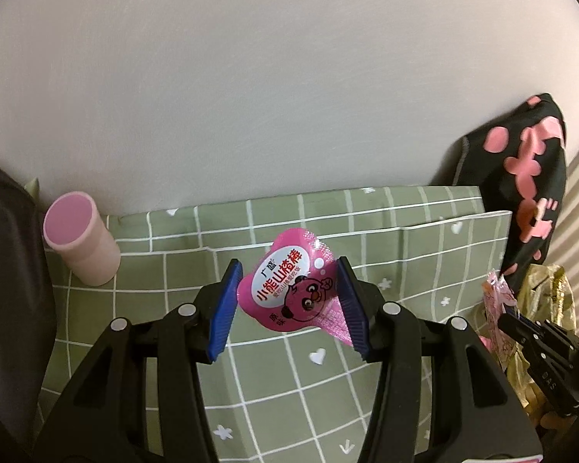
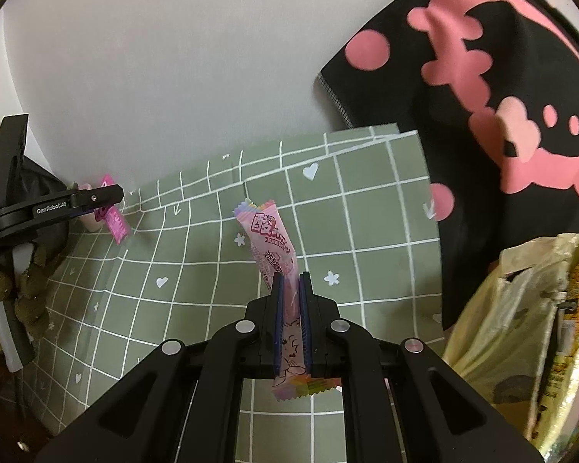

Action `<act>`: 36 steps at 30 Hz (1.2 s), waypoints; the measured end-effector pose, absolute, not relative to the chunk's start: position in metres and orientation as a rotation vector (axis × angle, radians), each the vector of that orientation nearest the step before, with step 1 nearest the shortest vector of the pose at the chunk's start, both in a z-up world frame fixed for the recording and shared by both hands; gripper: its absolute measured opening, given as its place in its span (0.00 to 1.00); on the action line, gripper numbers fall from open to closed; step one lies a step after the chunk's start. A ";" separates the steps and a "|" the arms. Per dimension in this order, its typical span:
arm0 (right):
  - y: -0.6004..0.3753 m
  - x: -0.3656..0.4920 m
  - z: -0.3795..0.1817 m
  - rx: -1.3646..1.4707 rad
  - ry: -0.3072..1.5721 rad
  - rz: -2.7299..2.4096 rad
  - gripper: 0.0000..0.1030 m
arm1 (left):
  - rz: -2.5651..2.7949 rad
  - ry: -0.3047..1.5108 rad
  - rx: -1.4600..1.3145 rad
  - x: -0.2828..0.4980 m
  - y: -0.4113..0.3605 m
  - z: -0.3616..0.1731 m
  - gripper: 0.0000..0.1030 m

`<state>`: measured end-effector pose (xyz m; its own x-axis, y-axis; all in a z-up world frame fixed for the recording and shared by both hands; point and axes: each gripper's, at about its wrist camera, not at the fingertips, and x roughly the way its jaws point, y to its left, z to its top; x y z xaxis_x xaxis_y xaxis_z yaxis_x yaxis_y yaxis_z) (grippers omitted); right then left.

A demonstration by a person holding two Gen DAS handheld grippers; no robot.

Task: Collect trash
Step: 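Carry both pink candies over the yellow trash bag and open both tools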

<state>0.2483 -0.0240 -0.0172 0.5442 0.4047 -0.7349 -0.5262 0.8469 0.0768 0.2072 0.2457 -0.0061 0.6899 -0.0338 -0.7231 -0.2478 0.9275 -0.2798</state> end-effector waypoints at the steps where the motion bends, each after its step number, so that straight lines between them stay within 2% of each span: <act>1: -0.027 0.246 -0.013 -0.157 0.818 0.549 0.09 | 0.116 0.799 -0.366 0.206 0.242 -0.002 0.45; 19: -0.105 0.212 0.071 -0.133 0.599 0.417 0.09 | -0.105 0.646 -0.224 0.203 0.142 0.085 0.45; 28: -0.177 0.201 0.099 -0.096 0.541 0.274 0.09 | -0.300 0.619 -0.142 0.218 0.049 0.104 0.45; 36: -0.257 0.194 0.100 -0.038 0.545 0.120 0.09 | -0.509 0.677 -0.151 0.247 -0.031 0.095 0.45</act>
